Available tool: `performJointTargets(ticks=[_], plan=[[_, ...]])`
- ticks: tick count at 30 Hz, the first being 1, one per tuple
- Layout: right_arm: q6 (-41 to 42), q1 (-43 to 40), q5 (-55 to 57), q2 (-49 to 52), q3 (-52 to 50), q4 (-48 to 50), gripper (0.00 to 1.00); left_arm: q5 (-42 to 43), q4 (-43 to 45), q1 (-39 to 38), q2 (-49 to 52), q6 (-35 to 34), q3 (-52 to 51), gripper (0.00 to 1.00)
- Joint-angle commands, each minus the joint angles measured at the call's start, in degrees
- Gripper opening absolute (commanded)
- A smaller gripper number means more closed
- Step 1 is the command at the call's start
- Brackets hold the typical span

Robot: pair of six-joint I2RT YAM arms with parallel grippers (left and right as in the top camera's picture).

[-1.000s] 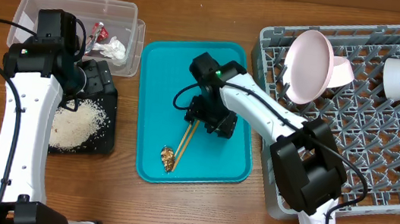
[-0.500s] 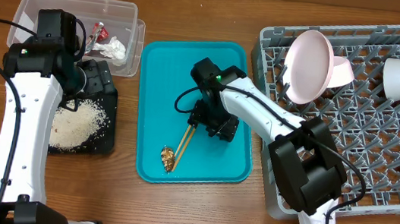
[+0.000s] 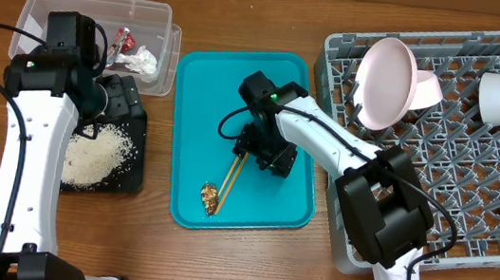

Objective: Sort waste into correct bins and load items into the dishwasher
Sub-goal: 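Reach the right gripper to the chopsticks on the teal tray and grasp one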

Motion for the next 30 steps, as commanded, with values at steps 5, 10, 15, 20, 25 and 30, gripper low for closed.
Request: performJointTargets(ticks=[5,10,15,20,25,30], plan=[[0.2,0.2,4.1,2.6,-0.6,0.9,0.79,0.4,0.2,-0.1,-1.1,0.1,0.7,0.91],[0.3,0.2,6.2,2.7,-0.7,0.1,0.79,0.4,0.1,-0.1,-1.1,0.1,0.7,0.91],[0.3,0.3,6.9,3.0,-0.7,-1.0,0.78,0.5,0.2,-0.1,-1.1,0.1,0.7,0.91],[0.9,0.7,6.9,3.0,-0.7,-1.0,0.78,0.5,0.2,-0.1,-1.1,0.1,0.7,0.91],[1.6,1.6,1.1,3.0,-0.7,-0.3,0.73,0.5,0.2,-0.1,-1.1,0.1,0.7,0.91],[2.0,4.0,1.4,3.0,-1.5,2.1,0.51,0.5,0.2,-0.1,-1.1,0.1,0.7,0.91]])
